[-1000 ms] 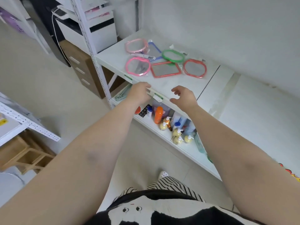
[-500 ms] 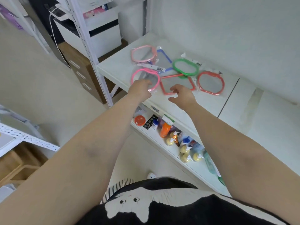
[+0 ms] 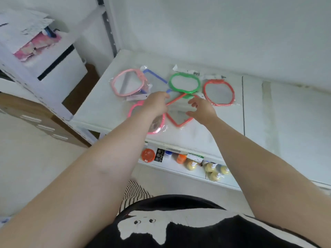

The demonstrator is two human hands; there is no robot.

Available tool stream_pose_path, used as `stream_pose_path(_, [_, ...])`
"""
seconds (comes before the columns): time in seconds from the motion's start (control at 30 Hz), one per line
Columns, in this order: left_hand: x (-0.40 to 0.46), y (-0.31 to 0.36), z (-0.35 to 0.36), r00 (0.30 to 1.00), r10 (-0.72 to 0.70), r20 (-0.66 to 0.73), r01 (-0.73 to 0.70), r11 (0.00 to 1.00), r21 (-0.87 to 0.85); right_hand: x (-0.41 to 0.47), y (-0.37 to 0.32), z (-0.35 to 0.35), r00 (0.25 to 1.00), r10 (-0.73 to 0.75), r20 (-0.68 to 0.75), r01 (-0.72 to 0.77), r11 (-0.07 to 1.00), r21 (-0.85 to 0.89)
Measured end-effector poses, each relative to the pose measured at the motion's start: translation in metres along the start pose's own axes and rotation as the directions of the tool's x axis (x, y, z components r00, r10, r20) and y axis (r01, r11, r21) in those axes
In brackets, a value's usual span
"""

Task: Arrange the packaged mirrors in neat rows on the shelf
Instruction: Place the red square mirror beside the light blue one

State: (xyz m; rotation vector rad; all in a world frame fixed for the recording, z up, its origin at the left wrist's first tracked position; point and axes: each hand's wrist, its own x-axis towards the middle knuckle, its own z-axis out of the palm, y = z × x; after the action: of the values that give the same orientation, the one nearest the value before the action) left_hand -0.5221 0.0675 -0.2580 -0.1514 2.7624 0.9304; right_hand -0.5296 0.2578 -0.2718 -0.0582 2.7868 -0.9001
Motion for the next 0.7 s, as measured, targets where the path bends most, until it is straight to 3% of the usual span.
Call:
stream_pose_path(0.1, [0.029,-0.014,-0.012,0.989,0.122,0.087,-0.129,0.989,0.077,0.002,-0.010,0.013,0.987,0.137,-0.081,-0.134,0.990,0.048])
stream_pose_path(0.3, [0.067,-0.029,-0.019,0.950,0.225,0.215,-0.241,0.969,0.048,-0.015,-0.023,0.033,0.896,0.412,-0.166,-0.385,0.906,0.173])
stream_pose_path(0.47, [0.081,-0.025,0.005,0.922,0.261,0.287,-0.302,0.947,0.109,-0.025,-0.018,0.044,0.792,0.595,-0.137,-0.533,0.784,0.319])
stream_pose_path(0.7, [0.095,-0.025,0.022,0.924,0.227,0.309,-0.312,0.914,0.261,-0.006,-0.015,0.059,0.717,0.695,-0.051,-0.601,0.654,0.459])
